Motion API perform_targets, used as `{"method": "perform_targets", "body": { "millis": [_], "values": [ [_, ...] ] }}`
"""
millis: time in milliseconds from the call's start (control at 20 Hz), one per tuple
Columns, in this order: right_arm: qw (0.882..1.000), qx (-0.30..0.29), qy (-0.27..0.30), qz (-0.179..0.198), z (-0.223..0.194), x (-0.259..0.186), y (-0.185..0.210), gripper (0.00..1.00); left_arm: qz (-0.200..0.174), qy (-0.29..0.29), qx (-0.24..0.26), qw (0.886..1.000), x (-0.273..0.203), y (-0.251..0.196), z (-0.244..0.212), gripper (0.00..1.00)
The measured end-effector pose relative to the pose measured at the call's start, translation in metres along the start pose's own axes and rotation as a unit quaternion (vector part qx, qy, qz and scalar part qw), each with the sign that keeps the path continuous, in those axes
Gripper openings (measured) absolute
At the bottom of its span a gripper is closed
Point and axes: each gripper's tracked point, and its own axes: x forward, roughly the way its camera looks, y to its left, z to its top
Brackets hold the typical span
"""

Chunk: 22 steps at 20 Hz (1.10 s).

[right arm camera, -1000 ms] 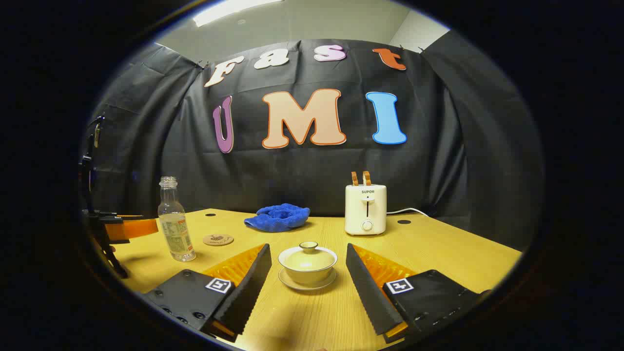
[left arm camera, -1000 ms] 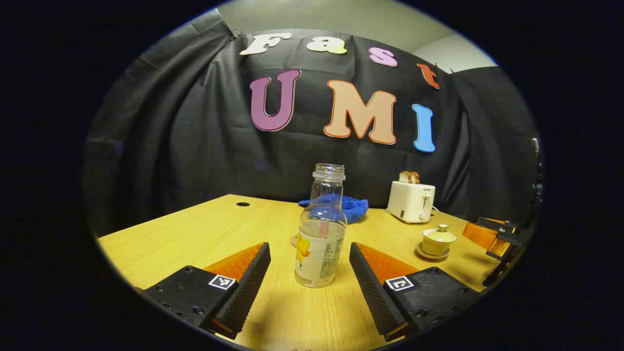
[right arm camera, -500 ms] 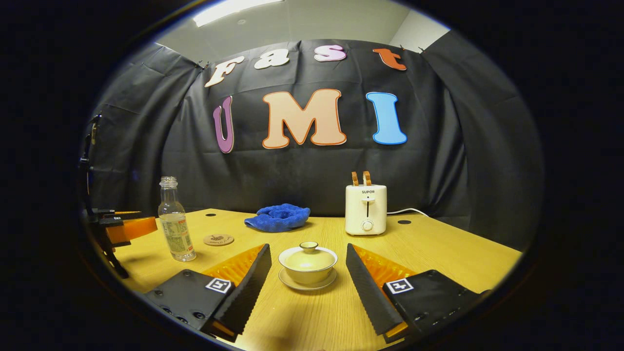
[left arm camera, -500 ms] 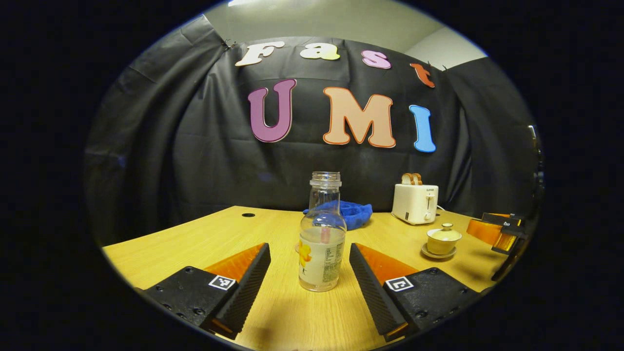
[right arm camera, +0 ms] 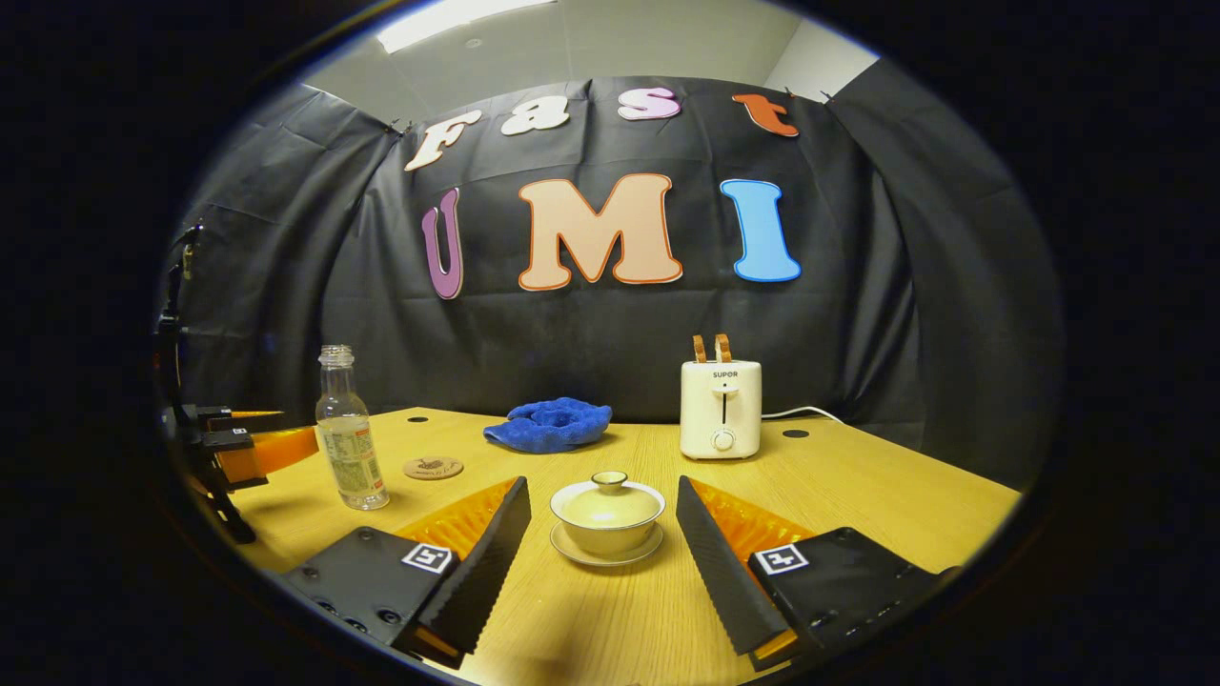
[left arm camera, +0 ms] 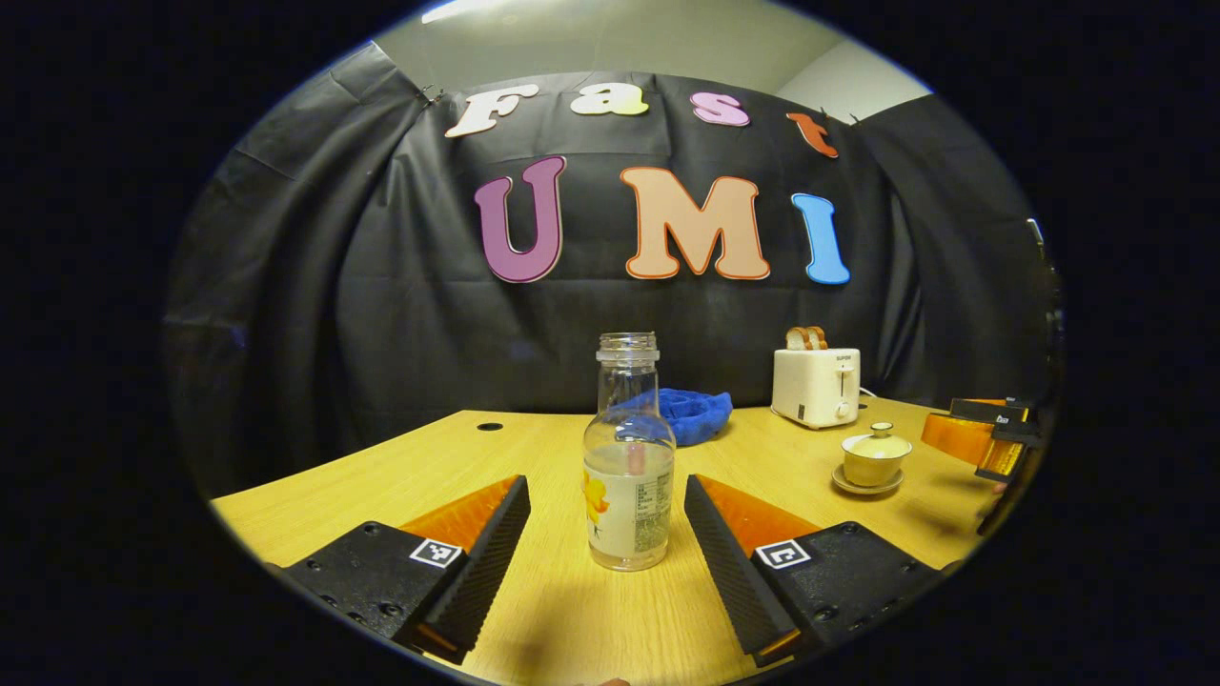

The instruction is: Open the teacup lid with one hand, grasp the water bottle and pour water into the teacup with the other hand; after pouring, place the water bottle on the coaster and then close the teacup lid.

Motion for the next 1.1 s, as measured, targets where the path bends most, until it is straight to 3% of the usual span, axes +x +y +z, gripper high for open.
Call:
{"method": "perform_targets", "body": {
  "millis": [50,100,200,350,950,1000,1100],
  "values": [
    [1.000,0.000,0.002,0.004,-0.001,0.001,0.002,1.00,-0.001,0.000,0.000,1.000,0.000,0.000,0.000,0.95],
    [1.000,0.000,0.001,0.008,-0.001,0.003,0.003,0.94,-0.005,-0.001,0.000,1.000,0.000,-0.001,0.000,0.95],
    [1.000,0.001,0.007,0.015,-0.003,0.008,0.004,0.98,-0.010,-0.001,0.001,1.000,0.001,-0.004,0.000,0.95],
    [0.999,0.000,0.021,0.026,-0.009,0.025,0.010,0.94,-0.006,0.000,0.000,1.000,0.001,-0.001,0.000,0.95],
    [0.997,-0.007,0.072,0.003,-0.025,0.083,0.001,0.95,0.001,0.001,0.000,1.000,0.001,0.002,0.001,0.95],
    [0.997,-0.008,0.077,0.004,-0.028,0.086,0.002,0.94,0.001,0.001,0.000,1.000,0.001,0.002,0.001,0.95],
    [0.996,-0.010,0.090,0.003,-0.031,0.092,0.003,0.81,0.001,0.001,0.000,1.000,0.001,0.002,0.001,0.95]
  ]
}}
